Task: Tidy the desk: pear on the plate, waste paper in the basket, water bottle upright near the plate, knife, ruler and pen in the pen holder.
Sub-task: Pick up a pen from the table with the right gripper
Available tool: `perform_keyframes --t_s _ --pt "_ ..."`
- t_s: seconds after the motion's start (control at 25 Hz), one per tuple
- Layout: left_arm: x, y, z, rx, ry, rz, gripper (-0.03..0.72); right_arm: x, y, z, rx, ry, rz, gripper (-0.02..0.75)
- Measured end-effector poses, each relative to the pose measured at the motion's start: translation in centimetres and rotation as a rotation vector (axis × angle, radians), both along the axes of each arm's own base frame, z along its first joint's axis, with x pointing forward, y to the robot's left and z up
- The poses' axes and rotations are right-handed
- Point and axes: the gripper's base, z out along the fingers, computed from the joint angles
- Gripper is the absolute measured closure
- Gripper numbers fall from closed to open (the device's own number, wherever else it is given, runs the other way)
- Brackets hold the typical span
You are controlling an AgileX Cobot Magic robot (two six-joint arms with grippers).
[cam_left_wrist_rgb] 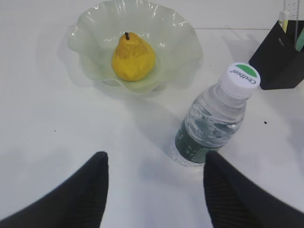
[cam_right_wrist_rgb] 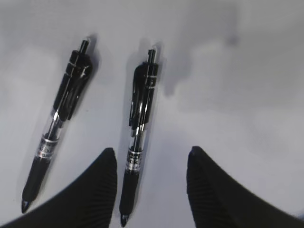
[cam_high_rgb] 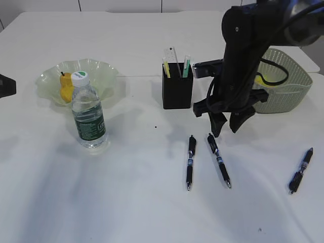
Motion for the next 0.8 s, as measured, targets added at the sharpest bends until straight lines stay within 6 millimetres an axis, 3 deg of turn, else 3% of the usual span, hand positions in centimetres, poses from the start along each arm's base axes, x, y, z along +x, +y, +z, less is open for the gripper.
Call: perform_keyframes --t_s 0.4,0.8 --pt "0.0 0.0 0.0 0.0 0.0 0.0 0.241 0.6 0.5 -3.4 0.015 0.048 -0.024 0.37" --pt "0.0 0.0 0.0 0.0 0.0 0.0 0.241 0.9 0.7 -4.7 0.023 0.041 -0.051 0.369"
